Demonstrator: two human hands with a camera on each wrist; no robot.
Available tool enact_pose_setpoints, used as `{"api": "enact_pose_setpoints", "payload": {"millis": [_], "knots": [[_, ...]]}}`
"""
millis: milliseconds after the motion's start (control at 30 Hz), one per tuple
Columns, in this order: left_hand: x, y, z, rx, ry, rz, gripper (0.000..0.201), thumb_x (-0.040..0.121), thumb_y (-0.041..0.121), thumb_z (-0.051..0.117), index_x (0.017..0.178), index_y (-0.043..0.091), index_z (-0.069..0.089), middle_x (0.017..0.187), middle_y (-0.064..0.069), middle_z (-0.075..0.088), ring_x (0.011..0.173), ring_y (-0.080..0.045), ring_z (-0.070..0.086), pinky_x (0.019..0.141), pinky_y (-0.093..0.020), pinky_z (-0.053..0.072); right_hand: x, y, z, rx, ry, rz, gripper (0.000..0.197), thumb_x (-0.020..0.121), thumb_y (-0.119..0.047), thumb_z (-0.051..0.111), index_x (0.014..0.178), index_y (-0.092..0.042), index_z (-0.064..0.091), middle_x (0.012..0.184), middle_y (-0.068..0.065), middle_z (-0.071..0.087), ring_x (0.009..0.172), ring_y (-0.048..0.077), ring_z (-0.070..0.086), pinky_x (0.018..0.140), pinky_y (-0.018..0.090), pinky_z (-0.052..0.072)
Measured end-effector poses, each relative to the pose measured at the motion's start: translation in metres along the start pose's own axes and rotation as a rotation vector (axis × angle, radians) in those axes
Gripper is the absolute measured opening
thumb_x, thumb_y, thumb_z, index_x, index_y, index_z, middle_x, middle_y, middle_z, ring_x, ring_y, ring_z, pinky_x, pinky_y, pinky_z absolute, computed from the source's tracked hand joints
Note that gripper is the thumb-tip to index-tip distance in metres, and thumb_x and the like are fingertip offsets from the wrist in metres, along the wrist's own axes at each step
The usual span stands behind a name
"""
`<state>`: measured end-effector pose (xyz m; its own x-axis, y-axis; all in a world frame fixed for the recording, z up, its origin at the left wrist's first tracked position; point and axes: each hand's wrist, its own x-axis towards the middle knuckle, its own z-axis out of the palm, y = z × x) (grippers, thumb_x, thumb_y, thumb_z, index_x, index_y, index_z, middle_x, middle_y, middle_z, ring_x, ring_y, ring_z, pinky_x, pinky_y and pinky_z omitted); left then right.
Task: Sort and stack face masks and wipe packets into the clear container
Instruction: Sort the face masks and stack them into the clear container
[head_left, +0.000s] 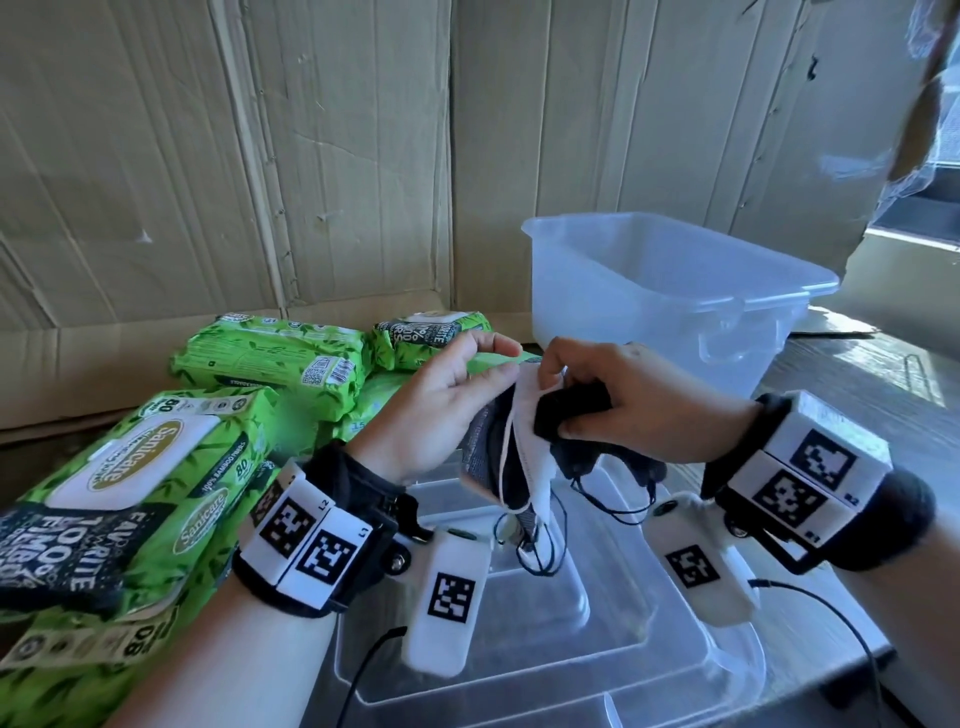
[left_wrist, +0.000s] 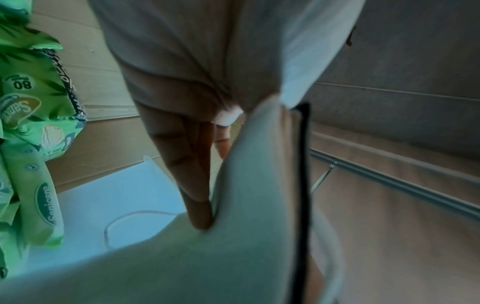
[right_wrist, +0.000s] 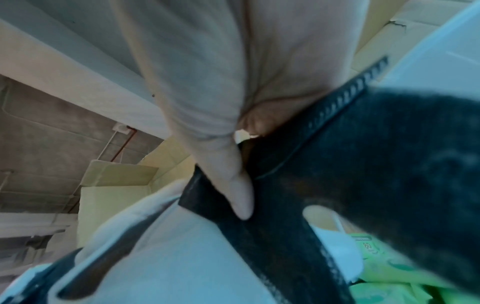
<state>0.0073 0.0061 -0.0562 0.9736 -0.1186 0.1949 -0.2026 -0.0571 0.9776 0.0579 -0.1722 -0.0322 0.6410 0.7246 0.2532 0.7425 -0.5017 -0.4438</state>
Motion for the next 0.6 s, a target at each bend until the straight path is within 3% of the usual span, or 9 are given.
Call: {"api": "enact_pose_setpoints", "payload": {"millis": [100,200,300,333,400,467,500,567,600], "knots": [[0.001,-0.003,-0.002,0.015,-0.015,-0.011,0.021,0.086,0.006,0.055,0.101,0.02,0.052,0.085,-0.025,0.057,0.071,-0.025,0.052,0.055,-0.029,0.042,0.0,0.004,0.001,0.128,-0.01,0.033,0.038,0.076,0.002,0.066,0.079,-0.03,0.046,0.055,-0.013,0.057,0.05,-0.002,0.05,0.05,0.012,0.04],[0.0,-0.004,-0.005,0.071,-0.004,0.006,0.03,0.085,-0.009,0.055,0.092,0.02,0.058,0.071,-0.013,0.063,0.053,-0.016,0.052,0.047,-0.022,0.042,-0.001,0.008,-0.001,0.283,-0.064,0.042,0.029,0.077,0.009,0.064,0.08,-0.019,0.053,0.058,-0.011,0.061,0.055,0.005,0.053,0.054,0.021,0.046],[0.003,-0.005,-0.014,0.232,0.118,0.05,0.037,0.085,-0.009,0.057,0.07,0.024,0.067,0.063,-0.014,0.06,0.057,-0.018,0.047,0.055,-0.026,0.035,-0.005,0.017,-0.009,0.3,-0.119,0.107,0.018,0.079,0.01,0.061,0.081,-0.007,0.056,0.074,0.017,0.066,0.067,0.021,0.062,0.066,0.042,0.054],[0.004,-0.006,-0.017,0.327,0.173,0.066,0.043,0.086,-0.007,0.057,0.064,0.028,0.07,0.064,-0.016,0.062,0.061,-0.019,0.045,0.06,-0.028,0.033,-0.005,0.022,-0.012,0.236,-0.113,0.14,0.021,0.079,0.009,0.062,0.077,-0.012,0.057,0.074,0.018,0.066,0.066,0.019,0.062,0.067,0.042,0.054],[0.004,-0.007,-0.022,0.455,0.255,0.058,0.047,0.088,0.0,0.055,0.062,0.035,0.073,0.072,-0.017,0.069,0.064,-0.021,0.047,0.064,-0.029,0.033,-0.007,0.03,-0.017,0.096,-0.083,0.206,0.023,0.078,0.005,0.062,0.071,-0.017,0.058,0.067,0.01,0.066,0.055,0.01,0.059,0.058,0.032,0.052],[0.003,-0.004,-0.02,0.463,0.275,0.042,0.039,0.09,0.005,0.055,0.07,0.031,0.075,0.078,-0.004,0.073,0.07,-0.02,0.058,0.066,-0.027,0.041,-0.009,0.03,-0.019,0.089,-0.064,0.253,0.012,0.08,0.002,0.062,0.075,-0.008,0.062,0.067,0.014,0.067,0.042,0.006,0.054,0.043,0.023,0.046],[0.003,-0.003,-0.017,0.454,0.26,0.034,0.032,0.089,0.008,0.056,0.075,0.028,0.075,0.08,0.002,0.074,0.073,-0.016,0.06,0.068,-0.025,0.043,-0.01,0.028,-0.019,0.111,-0.073,0.262,0.009,0.081,0.001,0.061,0.077,-0.007,0.063,0.069,0.017,0.068,0.041,0.008,0.055,0.038,0.023,0.045],[0.002,-0.001,-0.01,0.423,0.2,0.007,0.017,0.086,0.026,0.06,0.082,0.021,0.076,0.083,-0.002,0.074,0.076,-0.016,0.062,0.072,-0.026,0.042,-0.01,0.022,-0.016,0.187,-0.099,0.228,0.015,0.081,0.0,0.063,0.075,-0.014,0.064,0.073,0.017,0.07,0.054,0.021,0.064,0.047,0.035,0.054],[0.002,-0.001,-0.008,0.406,0.173,-0.015,0.027,0.08,0.039,0.058,0.084,0.018,0.076,0.086,-0.006,0.074,0.08,-0.019,0.065,0.074,-0.027,0.042,-0.008,0.019,-0.014,0.217,-0.105,0.194,0.02,0.08,0.0,0.065,0.074,-0.019,0.064,0.074,0.015,0.07,0.062,0.024,0.066,0.057,0.041,0.056]]}}
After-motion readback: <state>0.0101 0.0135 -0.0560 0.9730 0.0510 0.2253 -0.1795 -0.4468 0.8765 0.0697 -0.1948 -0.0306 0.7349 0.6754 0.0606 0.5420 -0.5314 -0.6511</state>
